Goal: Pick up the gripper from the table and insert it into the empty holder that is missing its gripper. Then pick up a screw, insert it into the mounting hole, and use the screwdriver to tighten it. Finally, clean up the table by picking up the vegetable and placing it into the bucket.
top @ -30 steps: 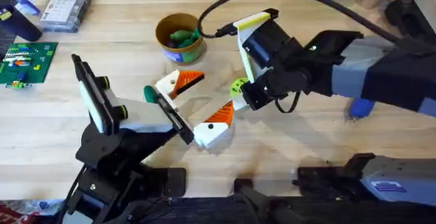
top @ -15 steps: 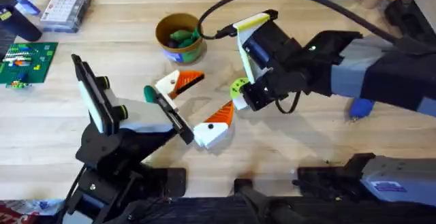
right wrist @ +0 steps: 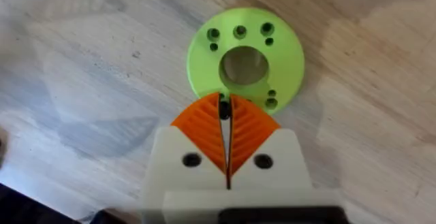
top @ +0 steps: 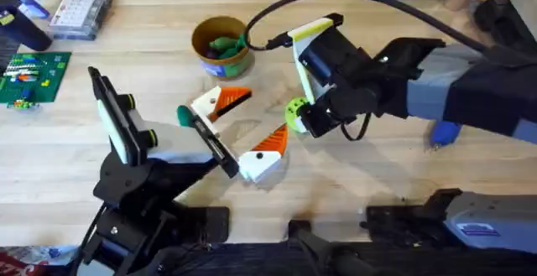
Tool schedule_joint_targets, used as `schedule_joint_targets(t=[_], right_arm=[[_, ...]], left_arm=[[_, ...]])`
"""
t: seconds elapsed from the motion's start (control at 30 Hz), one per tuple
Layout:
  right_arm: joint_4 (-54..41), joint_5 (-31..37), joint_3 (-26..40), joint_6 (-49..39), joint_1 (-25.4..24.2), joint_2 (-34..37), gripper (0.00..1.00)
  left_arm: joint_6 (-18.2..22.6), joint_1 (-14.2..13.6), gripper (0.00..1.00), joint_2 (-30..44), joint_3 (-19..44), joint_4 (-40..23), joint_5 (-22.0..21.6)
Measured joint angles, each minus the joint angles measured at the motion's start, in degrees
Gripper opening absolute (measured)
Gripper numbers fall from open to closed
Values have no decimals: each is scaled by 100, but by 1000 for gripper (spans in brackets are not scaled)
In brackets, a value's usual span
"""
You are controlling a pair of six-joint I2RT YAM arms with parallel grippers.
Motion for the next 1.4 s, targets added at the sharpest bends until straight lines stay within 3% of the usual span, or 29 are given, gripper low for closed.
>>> schedule_joint_targets(t=[0.63, 0.73, 0.83, 0.9, 0.97, 1.0, 1.23, 1.4], right_arm=[[-20, 0, 16, -150, 0, 2, 4], [-39, -12, 44, -182, 0, 23, 169], [-44, -28, 65, -227, 12, 26, 446], [-44, -56, 75, -257, 15, 26, 726], [-40, -74, 100, -284, 21, 26, 933], [-46, -74, 113, -287, 20, 28, 977], [-454, -64, 316, -284, -201, -87, 995], [-734, -63, 679, -282, -477, -827, 996]], left_arm=[[-2, 0, 992, 0, 0, 0, 2], [0, 0, 992, 0, 0, 0, 0], [0, 0, 992, 0, 0, 0, 0], [0, 0, 992, 0, 0, 0, 0], [0, 0, 992, 0, 0, 0, 2], [0, 0, 992, 0, 0, 0, 0], [-1, 0, 992, 0, 0, -1, 1], [-2, 0, 992, 0, 0, 0, 0]])
